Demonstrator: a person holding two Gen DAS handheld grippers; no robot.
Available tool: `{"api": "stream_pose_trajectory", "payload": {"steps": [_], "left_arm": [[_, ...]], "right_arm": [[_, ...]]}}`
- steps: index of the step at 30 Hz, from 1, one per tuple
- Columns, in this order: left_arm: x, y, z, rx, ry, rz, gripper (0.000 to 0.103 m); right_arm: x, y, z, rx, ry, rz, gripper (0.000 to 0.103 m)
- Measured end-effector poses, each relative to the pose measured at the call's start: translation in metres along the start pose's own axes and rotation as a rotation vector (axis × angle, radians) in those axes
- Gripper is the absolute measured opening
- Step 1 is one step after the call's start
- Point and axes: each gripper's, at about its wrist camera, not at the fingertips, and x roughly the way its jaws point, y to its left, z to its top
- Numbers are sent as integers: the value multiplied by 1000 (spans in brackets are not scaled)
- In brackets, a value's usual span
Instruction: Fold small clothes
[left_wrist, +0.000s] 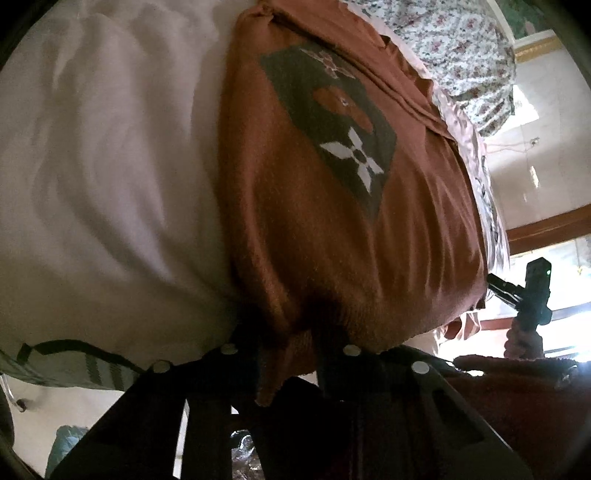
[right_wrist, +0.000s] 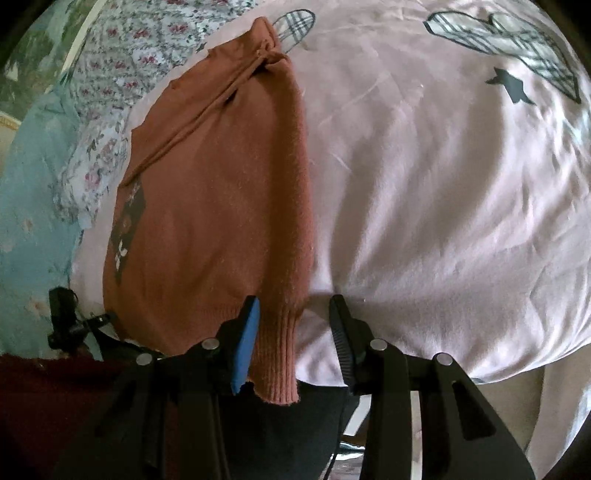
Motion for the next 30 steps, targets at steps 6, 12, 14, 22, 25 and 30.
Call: {"api": "stream_pose_trajectory", "payload": {"steps": [6, 12, 14, 22, 25, 30], "left_arm": [[2, -13, 4, 66, -4, 19, 6], [-20, -22, 6, 57, -59, -1, 5], [-36, -27, 9, 45, -100, -31, 5], [-91, -53, 67, 5, -306, -133, 5], [-102, -63, 108, 32, -383, -140, 5], [-100, -71, 181, 61, -457, -96, 4]], "right_arm": [[6, 10, -3, -36, 35, -4, 23], [-9, 15, 2, 41, -14, 152, 7], [-24, 11, 8, 86, -60, 215, 7], [-69, 31, 70, 106, -246, 360, 7], [-72, 41, 103, 80, -300, 354, 7], [-60, 46, 171, 73, -366, 308, 7]]}}
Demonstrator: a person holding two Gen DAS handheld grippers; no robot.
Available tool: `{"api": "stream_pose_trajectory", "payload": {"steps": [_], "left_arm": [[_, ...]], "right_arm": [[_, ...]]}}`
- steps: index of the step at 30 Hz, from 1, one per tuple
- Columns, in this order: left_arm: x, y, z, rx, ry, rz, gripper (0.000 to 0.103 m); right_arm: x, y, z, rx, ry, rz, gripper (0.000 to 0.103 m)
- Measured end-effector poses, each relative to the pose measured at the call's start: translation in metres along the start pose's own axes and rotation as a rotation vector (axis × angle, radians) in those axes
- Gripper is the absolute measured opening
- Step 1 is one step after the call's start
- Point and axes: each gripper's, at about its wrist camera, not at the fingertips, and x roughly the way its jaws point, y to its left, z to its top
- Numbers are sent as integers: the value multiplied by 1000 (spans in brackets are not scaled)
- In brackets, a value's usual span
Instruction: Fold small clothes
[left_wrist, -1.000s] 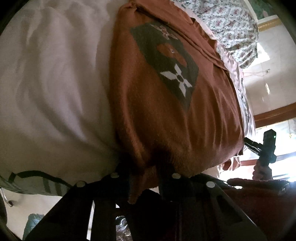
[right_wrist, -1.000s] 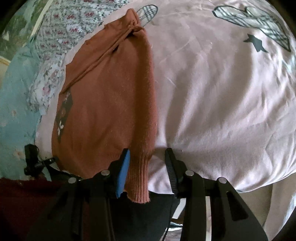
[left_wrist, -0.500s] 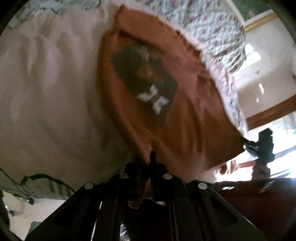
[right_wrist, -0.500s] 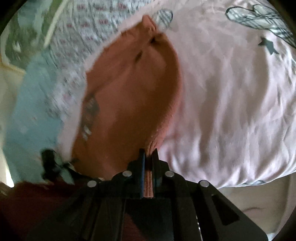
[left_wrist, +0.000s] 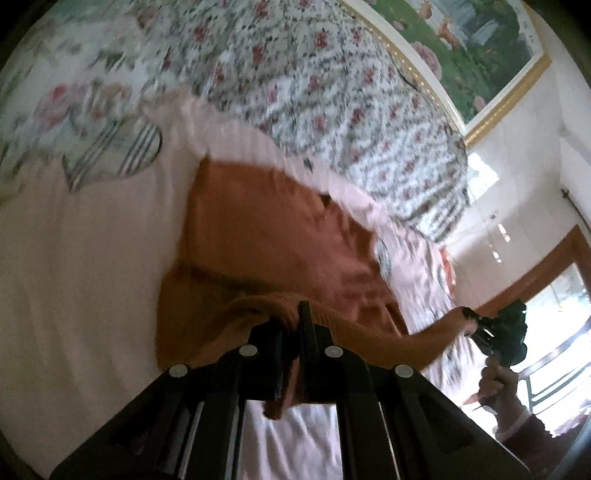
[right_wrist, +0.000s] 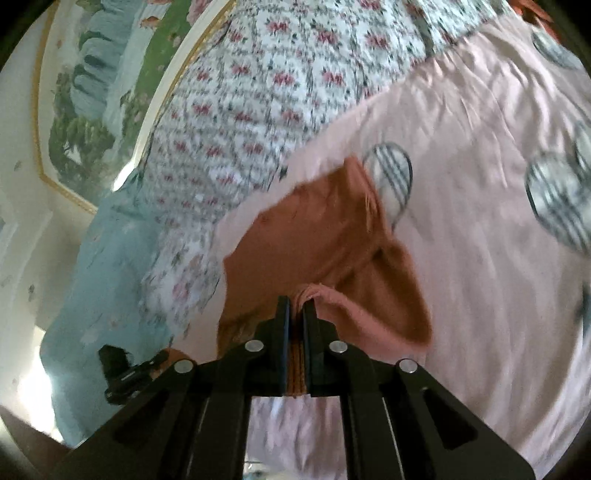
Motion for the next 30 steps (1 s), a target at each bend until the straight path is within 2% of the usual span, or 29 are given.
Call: {"api": "stream_pose_trajectory", "payload": {"steps": [5, 10, 13, 16, 22, 25, 27, 29, 30], "left_arm": [[44, 7, 62, -14, -43, 42, 4], [84, 21, 102, -30, -39, 82, 4], [102, 30, 111, -32, -19, 117, 4], [119, 42, 116, -55, -4, 130, 4], [170, 68, 117, -102, 78, 195, 6], [188, 73, 114, -106, 131, 238, 15], [184, 64, 108, -101, 137, 205, 18], [176, 46, 96, -65, 143, 169, 30], [174, 37, 88, -46, 149, 155, 32]], "right_arm": [[49, -7, 54, -8, -6, -31, 7], [94, -23, 90, -2, 23, -60, 7], [114, -28, 104, -12, 42, -67, 7], [136, -32, 116, -33, 72, -86, 7], [182, -59, 123, -31, 153, -202, 8], [196, -72, 123, 5, 185, -252, 12], [187, -73, 123, 36, 160, -263, 16], [168, -65, 121, 27, 101, -273, 18], [156, -57, 118, 8, 63, -268, 19]]}}
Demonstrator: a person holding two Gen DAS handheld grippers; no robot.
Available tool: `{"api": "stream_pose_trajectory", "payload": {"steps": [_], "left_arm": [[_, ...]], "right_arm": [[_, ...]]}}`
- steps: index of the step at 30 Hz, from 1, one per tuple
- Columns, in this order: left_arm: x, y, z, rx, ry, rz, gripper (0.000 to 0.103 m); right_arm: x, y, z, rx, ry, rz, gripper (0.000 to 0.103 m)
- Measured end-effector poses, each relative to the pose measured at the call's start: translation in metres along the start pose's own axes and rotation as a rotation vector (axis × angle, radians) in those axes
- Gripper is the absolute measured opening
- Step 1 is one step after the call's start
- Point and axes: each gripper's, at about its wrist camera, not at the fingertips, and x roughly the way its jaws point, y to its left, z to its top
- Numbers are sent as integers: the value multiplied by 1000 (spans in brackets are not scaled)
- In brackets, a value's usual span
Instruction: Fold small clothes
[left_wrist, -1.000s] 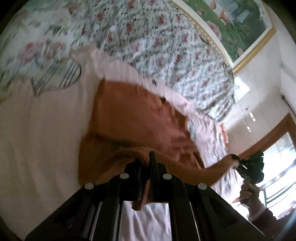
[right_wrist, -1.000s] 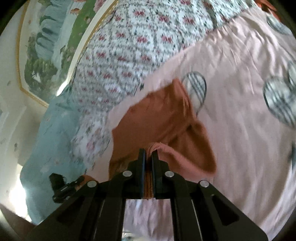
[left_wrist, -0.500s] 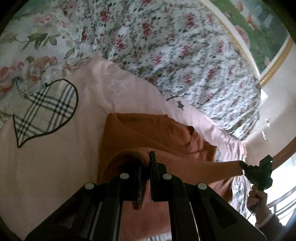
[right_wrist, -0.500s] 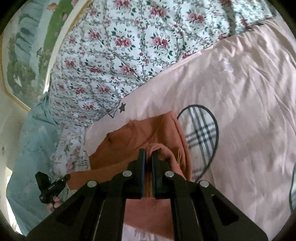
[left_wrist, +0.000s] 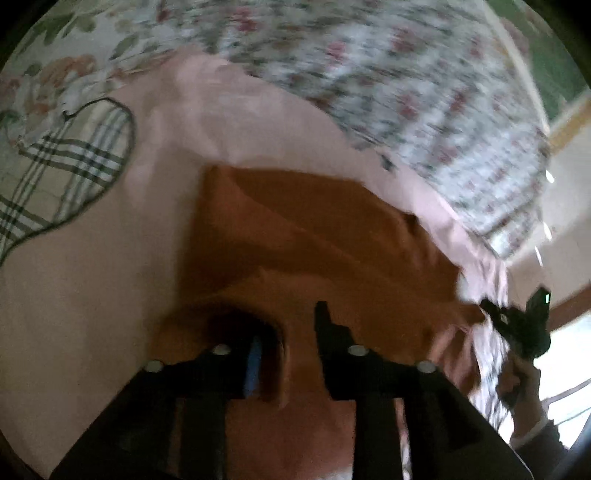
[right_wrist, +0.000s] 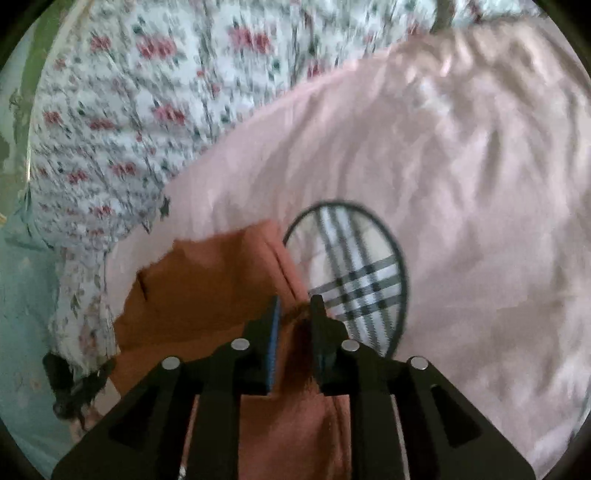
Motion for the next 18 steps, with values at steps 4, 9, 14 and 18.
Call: {"api": "stream_pose_trajectory", "payload": {"steps": [4, 9, 14, 18], "left_arm": [[17, -36, -42, 47, 92, -82, 36], [66, -65, -71, 118, 214, -61, 36], [76, -55, -36, 144, 189, -4, 30], [80, -31, 14, 98, 121, 72, 28]], "right_arm": [[-1, 33, -36, -99, 56, 92, 19], [54, 76, -92, -299, 325, 188, 19], [86, 88, -89, -485, 352, 37, 19], [90, 83, -38, -468, 225, -51, 19]]}}
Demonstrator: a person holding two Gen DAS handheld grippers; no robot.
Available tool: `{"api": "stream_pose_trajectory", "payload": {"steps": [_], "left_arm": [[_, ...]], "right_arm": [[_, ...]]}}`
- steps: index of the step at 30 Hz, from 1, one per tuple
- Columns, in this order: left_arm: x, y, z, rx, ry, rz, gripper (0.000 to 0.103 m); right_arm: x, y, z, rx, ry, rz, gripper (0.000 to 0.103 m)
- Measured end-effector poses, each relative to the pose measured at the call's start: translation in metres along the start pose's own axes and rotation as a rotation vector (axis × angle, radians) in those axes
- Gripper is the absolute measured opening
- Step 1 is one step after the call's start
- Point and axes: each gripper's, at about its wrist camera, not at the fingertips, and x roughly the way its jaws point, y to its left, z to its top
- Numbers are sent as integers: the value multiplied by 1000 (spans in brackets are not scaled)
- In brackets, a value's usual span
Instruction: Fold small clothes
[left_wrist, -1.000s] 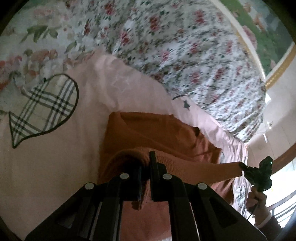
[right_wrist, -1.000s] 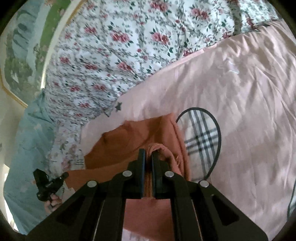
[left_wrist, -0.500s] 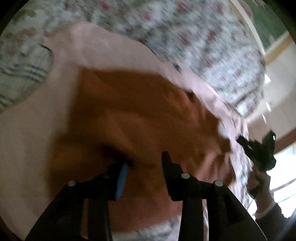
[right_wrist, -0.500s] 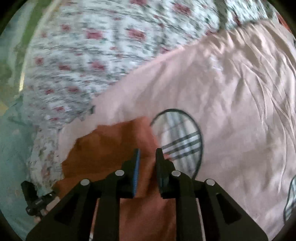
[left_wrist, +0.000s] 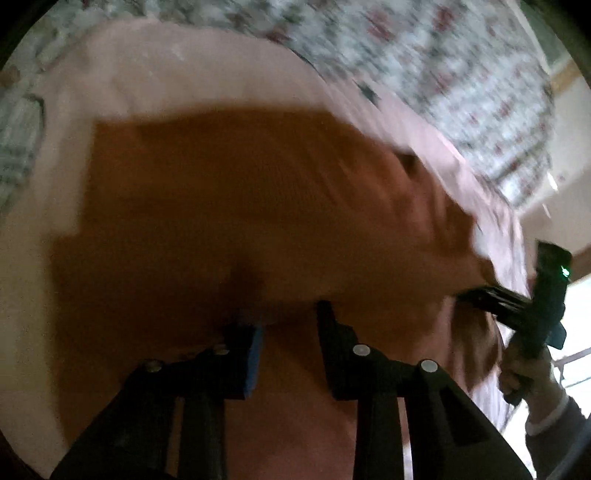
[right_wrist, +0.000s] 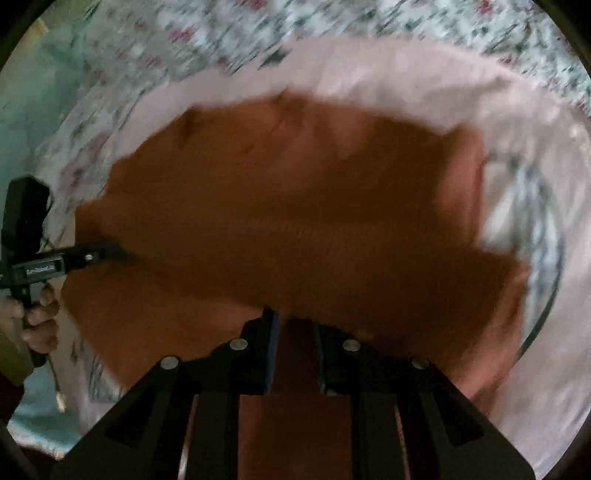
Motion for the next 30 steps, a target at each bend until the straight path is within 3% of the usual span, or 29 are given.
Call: {"api": "stream_pose_trajectory", "payload": {"steps": [2, 5, 10, 13, 18, 25, 30], "left_arm": [[-3, 12, 27, -29, -51, 71, 29], [-15, 38, 58, -121, -135, 156, 37], [-43, 65, 60, -237, -221, 148, 43], [-51, 64, 37, -242, -210, 143, 45], [-70, 48, -28, -254, -188, 108, 45], [-96, 27, -115, -263, -137, -10, 45], [-90, 22, -159, -278, -58, -83, 55]], "right_arm": [[-4, -19, 21, 55, -52, -78, 19], [-14, -55, 40, 198, -112, -86, 19], [-34, -67, 36, 267, -154, -83, 19], [-46, -63, 17, 290, -155, -66, 20], [-52, -40, -17, 304, -134, -30, 21], [-54, -3, -71, 333, -93, 11, 28], [-59, 18, -96, 347, -72, 21, 33]]}}
